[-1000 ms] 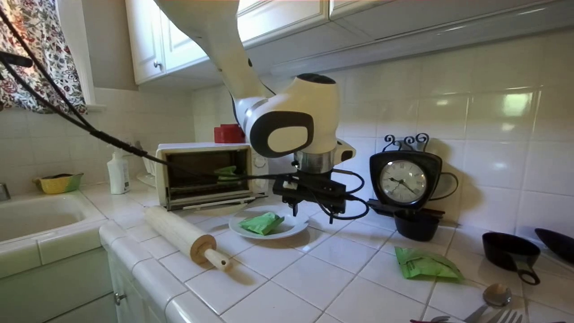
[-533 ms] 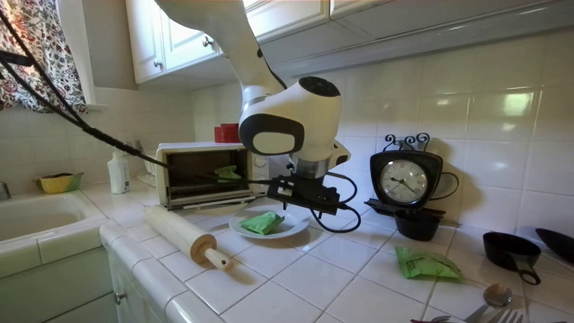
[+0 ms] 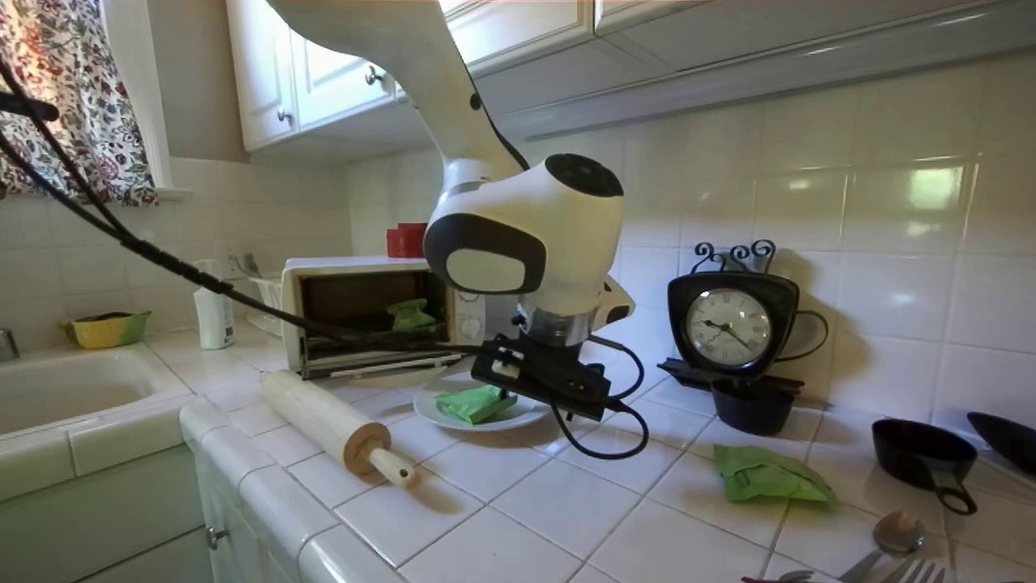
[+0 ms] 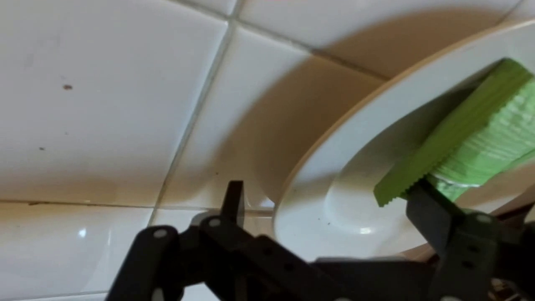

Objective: Put one green sachet on the plate, then move the plate to the right

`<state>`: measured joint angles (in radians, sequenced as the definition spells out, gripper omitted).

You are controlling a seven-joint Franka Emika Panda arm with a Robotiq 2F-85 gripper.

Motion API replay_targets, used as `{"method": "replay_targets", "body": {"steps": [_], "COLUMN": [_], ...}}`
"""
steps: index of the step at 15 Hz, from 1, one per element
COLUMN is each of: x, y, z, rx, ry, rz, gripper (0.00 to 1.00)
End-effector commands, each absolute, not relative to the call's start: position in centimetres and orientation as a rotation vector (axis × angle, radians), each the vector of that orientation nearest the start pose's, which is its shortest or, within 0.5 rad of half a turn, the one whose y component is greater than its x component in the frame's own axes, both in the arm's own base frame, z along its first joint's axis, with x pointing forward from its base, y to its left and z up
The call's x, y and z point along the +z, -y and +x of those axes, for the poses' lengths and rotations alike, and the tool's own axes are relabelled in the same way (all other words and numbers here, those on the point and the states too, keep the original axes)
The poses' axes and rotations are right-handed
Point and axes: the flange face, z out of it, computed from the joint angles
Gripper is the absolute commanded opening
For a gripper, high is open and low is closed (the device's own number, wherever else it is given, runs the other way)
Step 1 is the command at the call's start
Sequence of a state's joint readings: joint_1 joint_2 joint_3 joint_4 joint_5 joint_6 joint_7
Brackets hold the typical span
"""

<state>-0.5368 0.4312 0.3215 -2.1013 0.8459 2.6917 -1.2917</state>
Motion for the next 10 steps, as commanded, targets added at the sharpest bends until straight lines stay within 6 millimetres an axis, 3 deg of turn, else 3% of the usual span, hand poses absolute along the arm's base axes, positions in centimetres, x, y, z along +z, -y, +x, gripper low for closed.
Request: {"method": "replay_targets", "body": {"steps": [1,6,10], "x": [23.1,24.0,24.9], "y": [15.1,18.7,20.7], "z": [57.2,56.6,56.9], "rx": [-0.659,-0.68,-0.762], "ry": [0.4,0.337,0.371], "rz": [-2.724,-2.695,-2.564], "gripper": [1.0,1.0,1.0]}}
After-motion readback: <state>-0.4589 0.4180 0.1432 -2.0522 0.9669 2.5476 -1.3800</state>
